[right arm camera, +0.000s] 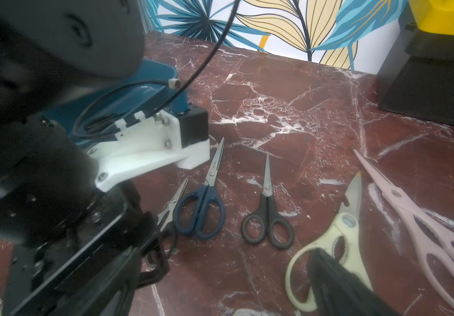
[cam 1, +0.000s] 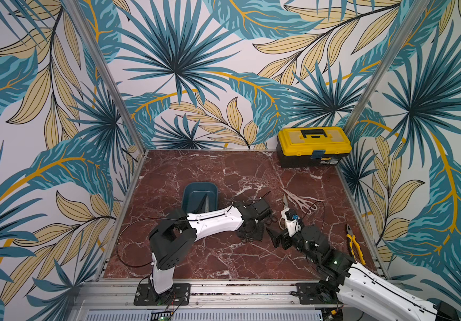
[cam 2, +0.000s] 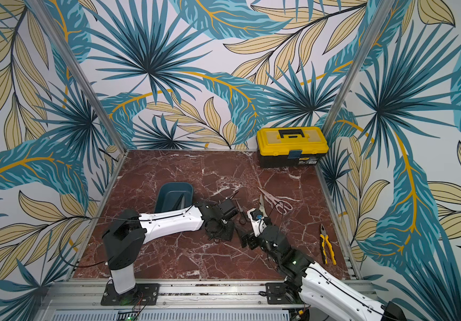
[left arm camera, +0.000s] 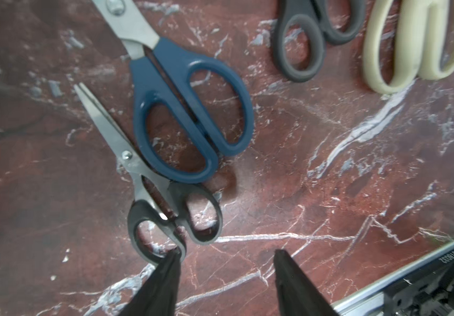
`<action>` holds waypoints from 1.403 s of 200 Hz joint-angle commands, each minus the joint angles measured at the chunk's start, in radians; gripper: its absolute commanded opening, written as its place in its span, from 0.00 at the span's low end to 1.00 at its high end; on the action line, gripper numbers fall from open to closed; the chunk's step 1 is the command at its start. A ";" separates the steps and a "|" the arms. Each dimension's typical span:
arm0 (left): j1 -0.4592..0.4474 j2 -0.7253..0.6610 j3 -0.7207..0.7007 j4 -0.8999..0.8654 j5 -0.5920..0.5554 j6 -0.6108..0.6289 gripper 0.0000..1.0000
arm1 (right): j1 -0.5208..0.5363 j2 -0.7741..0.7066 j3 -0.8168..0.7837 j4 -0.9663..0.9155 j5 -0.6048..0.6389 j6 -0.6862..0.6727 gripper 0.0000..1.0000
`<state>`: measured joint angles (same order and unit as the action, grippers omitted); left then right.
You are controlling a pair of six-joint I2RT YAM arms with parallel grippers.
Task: Put the scissors into the storage box
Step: Pick up the scissors from the center of the board.
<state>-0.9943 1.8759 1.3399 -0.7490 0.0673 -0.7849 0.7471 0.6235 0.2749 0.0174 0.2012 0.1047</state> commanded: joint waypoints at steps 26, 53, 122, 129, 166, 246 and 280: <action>0.021 0.012 -0.024 -0.007 -0.036 -0.016 0.54 | 0.005 0.006 0.007 0.014 -0.015 -0.006 1.00; 0.043 0.008 -0.040 0.011 -0.037 -0.009 0.51 | 0.005 0.014 0.010 0.015 -0.019 -0.007 1.00; 0.060 0.069 -0.035 0.037 0.020 0.017 0.43 | 0.005 0.019 0.011 0.016 -0.022 -0.007 1.00; 0.060 0.076 -0.029 0.033 0.025 0.021 0.42 | 0.005 0.020 0.011 0.016 -0.020 -0.006 1.00; 0.070 0.080 -0.052 0.043 0.041 0.026 0.40 | 0.005 0.028 0.014 0.019 -0.023 -0.008 1.00; 0.119 0.105 -0.044 -0.003 0.037 0.086 0.40 | 0.005 0.047 0.024 0.010 -0.009 -0.003 1.00; 0.158 0.087 -0.041 -0.049 -0.030 0.129 0.35 | 0.005 0.046 0.023 0.012 -0.013 -0.005 1.00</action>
<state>-0.8795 1.9266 1.3083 -0.7292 0.1383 -0.7052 0.7471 0.6746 0.2863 0.0200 0.1864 0.1043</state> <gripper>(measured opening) 0.354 0.995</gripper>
